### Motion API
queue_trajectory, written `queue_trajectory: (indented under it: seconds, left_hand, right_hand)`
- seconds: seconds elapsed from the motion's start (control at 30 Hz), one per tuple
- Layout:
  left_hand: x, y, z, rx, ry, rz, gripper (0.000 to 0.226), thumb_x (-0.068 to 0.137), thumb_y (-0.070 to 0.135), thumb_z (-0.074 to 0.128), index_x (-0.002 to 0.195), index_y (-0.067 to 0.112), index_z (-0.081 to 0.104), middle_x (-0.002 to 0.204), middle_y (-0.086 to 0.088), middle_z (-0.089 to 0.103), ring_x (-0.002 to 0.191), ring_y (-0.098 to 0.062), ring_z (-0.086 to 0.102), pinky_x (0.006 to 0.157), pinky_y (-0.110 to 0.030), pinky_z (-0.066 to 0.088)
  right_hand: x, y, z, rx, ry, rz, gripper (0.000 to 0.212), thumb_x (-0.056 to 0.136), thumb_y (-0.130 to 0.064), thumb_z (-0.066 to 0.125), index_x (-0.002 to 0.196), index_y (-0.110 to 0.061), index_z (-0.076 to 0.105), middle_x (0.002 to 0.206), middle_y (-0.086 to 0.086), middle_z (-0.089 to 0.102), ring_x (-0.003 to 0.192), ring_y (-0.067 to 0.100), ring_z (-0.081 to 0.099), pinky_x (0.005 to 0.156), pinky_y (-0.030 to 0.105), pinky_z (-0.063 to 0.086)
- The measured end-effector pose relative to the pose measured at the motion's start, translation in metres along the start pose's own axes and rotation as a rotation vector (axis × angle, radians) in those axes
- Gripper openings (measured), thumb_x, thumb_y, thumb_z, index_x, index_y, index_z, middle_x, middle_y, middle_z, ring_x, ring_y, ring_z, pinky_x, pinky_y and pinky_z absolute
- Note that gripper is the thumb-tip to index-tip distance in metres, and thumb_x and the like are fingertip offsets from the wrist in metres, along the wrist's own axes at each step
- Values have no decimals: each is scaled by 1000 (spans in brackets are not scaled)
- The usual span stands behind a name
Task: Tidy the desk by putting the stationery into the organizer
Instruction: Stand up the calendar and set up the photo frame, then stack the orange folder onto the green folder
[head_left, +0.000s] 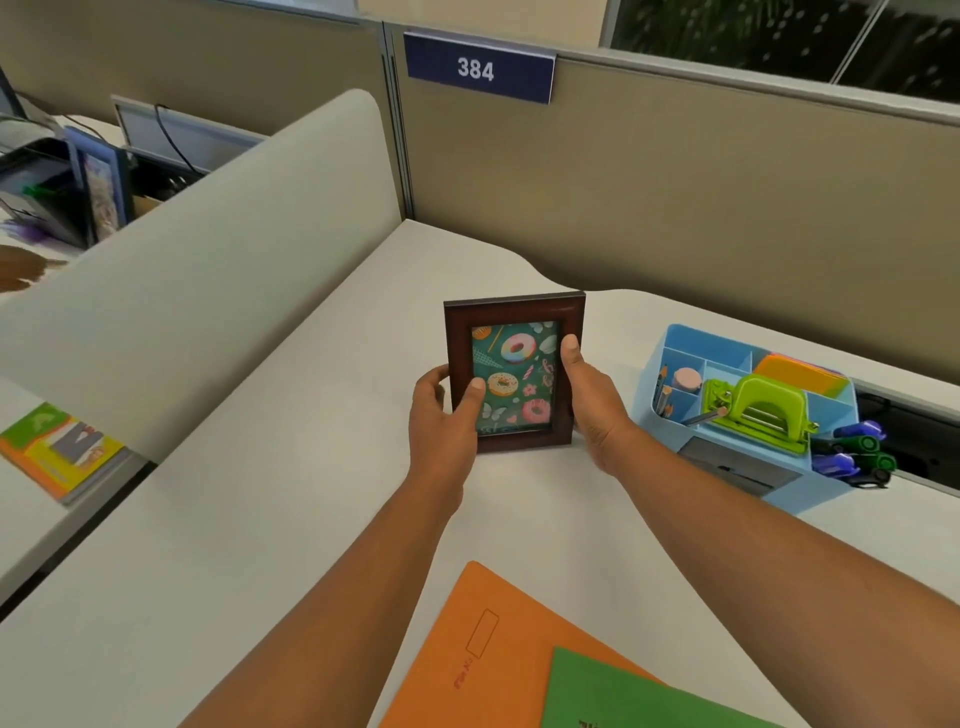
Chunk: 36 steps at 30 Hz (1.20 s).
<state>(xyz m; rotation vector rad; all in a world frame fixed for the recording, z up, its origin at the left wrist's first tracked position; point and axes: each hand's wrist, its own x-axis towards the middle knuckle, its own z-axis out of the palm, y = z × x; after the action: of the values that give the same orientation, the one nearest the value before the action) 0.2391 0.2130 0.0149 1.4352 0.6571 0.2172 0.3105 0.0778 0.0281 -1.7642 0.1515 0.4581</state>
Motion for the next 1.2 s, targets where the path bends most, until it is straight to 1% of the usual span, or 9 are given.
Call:
queue_trajectory:
  seconds: [0.17, 0.33, 0.5, 0.6, 0.77, 0.87, 0.97, 1.03, 1.2]
  left_hand:
    - [-27, -4, -6, 178, 75, 106, 53, 93, 36, 62, 140, 31, 38, 161, 5, 15, 145, -13, 22, 93, -21, 38]
    - [-81, -29, -12, 357, -45, 288, 64, 91, 37, 65, 146, 27, 33, 159, 17, -9, 139, 4, 8, 110, -28, 25]
    - [-151, -66, -23, 455, -169, 322, 65, 86, 48, 63, 142, 29, 36, 157, 19, 2, 140, 2, 16, 107, -25, 28]
    - [-197, -86, -31, 555, -297, 332, 74, 80, 62, 53, 143, 28, 35, 155, 15, 9, 143, -2, 12, 114, -38, 30]
    - [-263, -110, -42, 612, -443, 300, 72, 80, 62, 52, 143, 31, 35, 153, 14, 19, 142, -4, 18, 116, -37, 26]
    - [-288, -124, -52, 616, -311, 257, 59, 83, 46, 63, 134, 25, 45, 140, 6, 37, 132, -7, 34, 108, -35, 37]
    - [-307, -128, -56, 597, -124, 190, 44, 86, 21, 70, 126, 19, 51, 120, 8, 47, 115, -10, 47, 99, -26, 38]
    - [-315, -127, -56, 575, -54, 105, 41, 88, 19, 69, 125, 18, 52, 117, 7, 50, 111, -12, 50, 97, -28, 41]
    - [-335, -124, -56, 518, 47, -80, 42, 89, 24, 67, 127, 16, 52, 120, 0, 55, 108, -16, 55, 90, -37, 48]
  right_hand:
    - [-29, 33, -7, -100, 117, -27, 101, 63, -96, 37, 128, -21, 55, 129, -1, 60, 119, 19, 55, 102, 45, 46]
    - [-98, 59, -14, -36, 276, -190, 61, 83, -62, 53, 130, -24, 54, 132, -6, 56, 124, 11, 49, 99, 29, 40]
    - [-157, 93, -55, -68, 295, -219, 51, 81, -58, 50, 121, -26, 57, 126, -5, 59, 119, 12, 52, 90, 26, 39]
    - [-195, 117, -93, -116, 361, -232, 30, 92, -40, 53, 120, -28, 56, 124, -4, 59, 117, 15, 54, 91, 28, 39]
    - [-269, 168, -152, -201, 492, -139, 43, 91, -45, 51, 129, -25, 54, 136, -3, 54, 124, 16, 50, 100, 35, 40]
    - [-307, 198, -174, -245, 555, -62, 38, 93, -40, 55, 128, -26, 54, 136, -6, 52, 128, 20, 48, 104, 38, 40]
    - [-335, 219, -191, -282, 623, -13, 33, 93, -36, 60, 124, -26, 56, 131, -4, 56, 114, 22, 54, 98, 42, 44]
    - [-349, 228, -201, -263, 654, 51, 34, 93, -34, 61, 125, -24, 56, 129, 1, 57, 109, 23, 54, 91, 39, 44]
    - [-377, 239, -218, -217, 600, 232, 40, 90, -26, 65, 128, -18, 54, 117, 3, 61, 102, 20, 56, 96, 43, 45]
